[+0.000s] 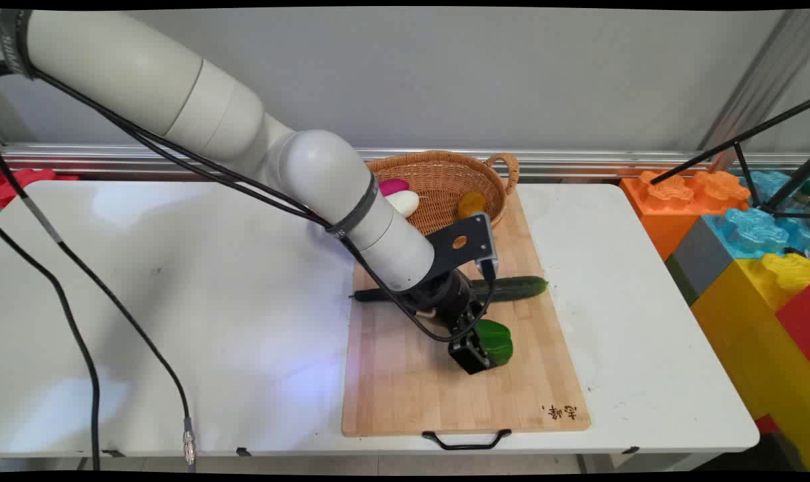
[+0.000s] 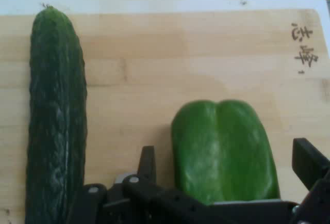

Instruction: Pick up the potato from the vegetable basket

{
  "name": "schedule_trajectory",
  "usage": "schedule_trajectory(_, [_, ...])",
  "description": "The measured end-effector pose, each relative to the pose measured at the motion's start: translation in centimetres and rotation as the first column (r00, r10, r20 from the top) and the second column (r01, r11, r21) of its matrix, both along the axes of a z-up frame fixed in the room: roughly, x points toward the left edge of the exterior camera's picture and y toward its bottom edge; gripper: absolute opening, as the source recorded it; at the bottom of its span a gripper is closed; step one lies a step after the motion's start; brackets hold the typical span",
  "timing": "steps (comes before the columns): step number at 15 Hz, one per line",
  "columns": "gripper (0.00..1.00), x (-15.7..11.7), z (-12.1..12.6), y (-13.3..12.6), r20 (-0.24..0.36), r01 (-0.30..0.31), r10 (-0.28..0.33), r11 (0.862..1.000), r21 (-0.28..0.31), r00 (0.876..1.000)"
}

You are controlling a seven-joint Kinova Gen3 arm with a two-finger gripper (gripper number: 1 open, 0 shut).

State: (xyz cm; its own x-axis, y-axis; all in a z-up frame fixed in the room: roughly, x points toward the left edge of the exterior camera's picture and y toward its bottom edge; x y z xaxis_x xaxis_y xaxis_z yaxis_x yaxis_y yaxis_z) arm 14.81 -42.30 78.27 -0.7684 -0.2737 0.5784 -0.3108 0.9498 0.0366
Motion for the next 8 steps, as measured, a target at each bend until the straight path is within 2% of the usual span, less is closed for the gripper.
schedule_trajectory(4, [1.0, 0.2, 1.8, -1.5, -0.016, -0.038, 0.038, 0.999, 0.035, 0.999])
schedule_trajectory(8, [1.0, 1.4, 5.1, -4.6, -0.01, -0.113, 0.113, 0.993, 0.024, 0.993])
